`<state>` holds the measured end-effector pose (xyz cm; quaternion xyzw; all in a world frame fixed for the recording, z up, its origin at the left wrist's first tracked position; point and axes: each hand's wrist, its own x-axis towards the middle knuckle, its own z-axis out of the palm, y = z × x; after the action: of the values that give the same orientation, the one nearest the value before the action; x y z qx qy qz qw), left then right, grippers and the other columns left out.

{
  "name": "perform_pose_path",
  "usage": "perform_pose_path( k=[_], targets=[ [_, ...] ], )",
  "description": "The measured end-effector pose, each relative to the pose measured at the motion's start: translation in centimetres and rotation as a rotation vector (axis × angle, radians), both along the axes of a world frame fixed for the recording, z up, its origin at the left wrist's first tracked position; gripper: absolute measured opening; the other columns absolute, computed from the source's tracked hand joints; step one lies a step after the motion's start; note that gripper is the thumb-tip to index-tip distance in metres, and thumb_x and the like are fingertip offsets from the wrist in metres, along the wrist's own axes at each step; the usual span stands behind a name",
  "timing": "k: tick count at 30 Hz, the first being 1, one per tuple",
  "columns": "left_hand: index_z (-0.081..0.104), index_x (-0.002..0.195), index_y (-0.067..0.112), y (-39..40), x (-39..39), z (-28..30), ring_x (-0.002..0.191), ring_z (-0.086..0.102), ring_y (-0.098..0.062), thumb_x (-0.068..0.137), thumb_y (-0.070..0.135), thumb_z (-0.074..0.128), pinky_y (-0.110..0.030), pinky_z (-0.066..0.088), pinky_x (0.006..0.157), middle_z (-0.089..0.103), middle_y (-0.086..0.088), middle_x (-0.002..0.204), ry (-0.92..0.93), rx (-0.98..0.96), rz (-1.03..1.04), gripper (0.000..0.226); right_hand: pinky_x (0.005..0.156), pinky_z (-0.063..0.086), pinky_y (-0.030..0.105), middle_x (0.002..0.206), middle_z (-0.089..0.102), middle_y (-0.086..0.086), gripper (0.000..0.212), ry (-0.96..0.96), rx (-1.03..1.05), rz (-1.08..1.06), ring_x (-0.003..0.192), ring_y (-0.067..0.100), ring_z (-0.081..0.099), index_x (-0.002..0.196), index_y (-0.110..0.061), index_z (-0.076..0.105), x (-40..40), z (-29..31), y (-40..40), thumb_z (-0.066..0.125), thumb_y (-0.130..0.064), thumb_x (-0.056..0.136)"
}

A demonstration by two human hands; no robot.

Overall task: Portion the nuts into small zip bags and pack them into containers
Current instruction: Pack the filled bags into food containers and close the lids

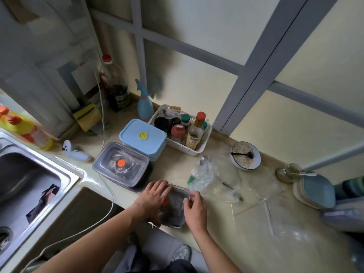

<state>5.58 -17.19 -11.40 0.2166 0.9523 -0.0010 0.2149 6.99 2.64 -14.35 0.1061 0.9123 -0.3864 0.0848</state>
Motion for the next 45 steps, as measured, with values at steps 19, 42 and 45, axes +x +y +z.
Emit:
perform_pose_path(
  k=[19, 42, 45],
  targets=[
    [-0.015, 0.157, 0.009, -1.2, -1.7, -0.7, 0.151, 0.005, -0.032, 0.052, 0.078, 0.076, -0.049, -0.005, 0.124, 0.003, -0.013, 0.164, -0.089, 0.002, -0.064, 0.155, 0.087, 0.043, 0.038, 0.102, 0.066, 0.012, 0.049, 0.015, 0.100, 0.085, 0.098, 0.032, 0.059, 0.101, -0.006, 0.063, -1.8, -2.7, -2.7, 0.028, -0.041, 0.103],
    [0.031, 0.152, -0.004, -1.0, -1.2, -2.8, 0.134, 0.040, -0.039, 0.028, 0.092, 0.051, -0.056, 0.016, 0.115, 0.043, -0.021, 0.147, -0.166, 0.103, -0.042, 0.157, 0.072, 0.048, 0.033, 0.084, 0.066, -0.008, 0.024, -0.006, -0.090, -0.189, 0.080, 0.010, 0.061, 0.083, -0.026, 0.063, -2.6, -3.9, -2.9, 0.050, -0.041, 0.097],
    [0.028, 0.152, -0.004, -1.1, -1.2, -2.6, 0.133, 0.043, -0.039, 0.032, 0.093, 0.051, -0.056, 0.015, 0.115, 0.043, -0.022, 0.146, -0.162, 0.120, -0.053, 0.157, 0.077, 0.051, 0.032, 0.088, 0.069, -0.008, 0.026, -0.120, -0.112, -0.083, 0.084, 0.007, 0.063, 0.089, -0.026, 0.067, -4.4, -3.8, -2.6, 0.050, -0.043, 0.098]
  ],
)
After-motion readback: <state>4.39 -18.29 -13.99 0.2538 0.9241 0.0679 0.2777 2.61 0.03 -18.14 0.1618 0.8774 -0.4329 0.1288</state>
